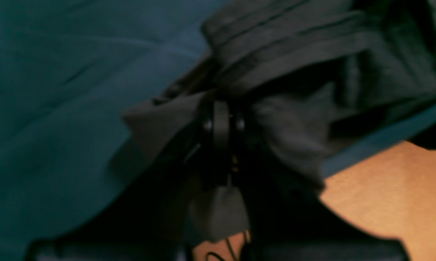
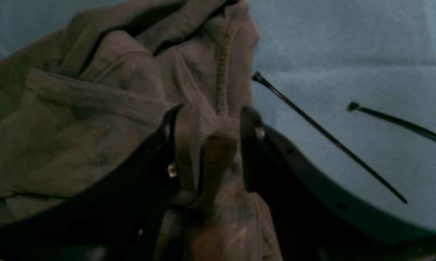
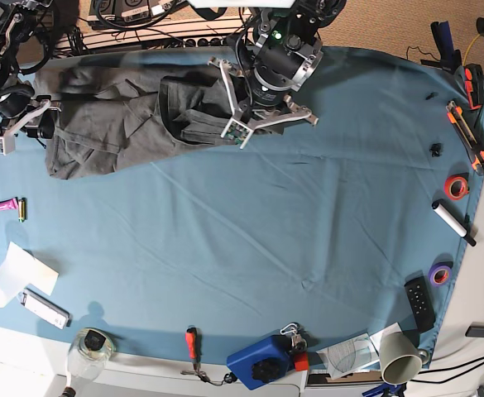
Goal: Fold the T-shirt properly
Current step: 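Lower the strip end onto the shirt and open the left gripper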
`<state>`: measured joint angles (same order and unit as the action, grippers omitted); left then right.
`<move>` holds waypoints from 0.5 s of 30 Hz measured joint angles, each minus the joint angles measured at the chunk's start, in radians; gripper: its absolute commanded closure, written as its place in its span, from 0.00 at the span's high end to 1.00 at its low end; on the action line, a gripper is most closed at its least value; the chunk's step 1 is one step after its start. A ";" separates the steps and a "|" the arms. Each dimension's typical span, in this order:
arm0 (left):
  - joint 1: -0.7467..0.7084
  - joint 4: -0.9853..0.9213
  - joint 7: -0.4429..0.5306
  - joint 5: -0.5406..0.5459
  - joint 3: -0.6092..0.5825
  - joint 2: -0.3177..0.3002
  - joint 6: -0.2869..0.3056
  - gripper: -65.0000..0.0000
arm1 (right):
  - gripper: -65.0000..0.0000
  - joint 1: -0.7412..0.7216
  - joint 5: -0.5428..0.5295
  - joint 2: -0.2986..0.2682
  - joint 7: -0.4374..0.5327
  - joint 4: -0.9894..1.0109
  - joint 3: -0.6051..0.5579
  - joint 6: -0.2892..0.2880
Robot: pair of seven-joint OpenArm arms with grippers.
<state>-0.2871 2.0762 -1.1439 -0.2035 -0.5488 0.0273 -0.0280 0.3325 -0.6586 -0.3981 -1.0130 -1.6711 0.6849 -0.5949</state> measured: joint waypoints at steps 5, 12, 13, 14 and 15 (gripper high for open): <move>0.000 0.000 0.003 0.170 0.000 0.000 0.087 0.00 | 0.29 0.000 0.000 0.000 0.000 0.000 0.000 0.000; 0.000 0.000 0.027 0.301 0.001 0.012 0.154 0.00 | 0.29 0.000 0.000 0.000 0.000 0.000 0.000 0.000; 0.000 0.000 0.026 0.314 0.003 0.016 0.176 0.00 | 0.29 0.000 0.000 0.000 0.000 0.000 0.000 0.000; 0.001 0.000 0.027 0.335 0.007 0.019 0.201 0.00 | 0.29 0.000 0.000 0.000 0.000 0.000 0.000 0.000; 0.002 0.000 0.027 0.351 0.008 0.019 0.219 0.00 | 0.29 0.000 0.000 0.000 0.000 0.000 0.000 0.000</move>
<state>-0.2852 2.0762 -1.1172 0.1474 -0.5411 0.0463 0.1905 0.3325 -0.6586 -0.3981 -1.0130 -1.6711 0.6849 -0.5949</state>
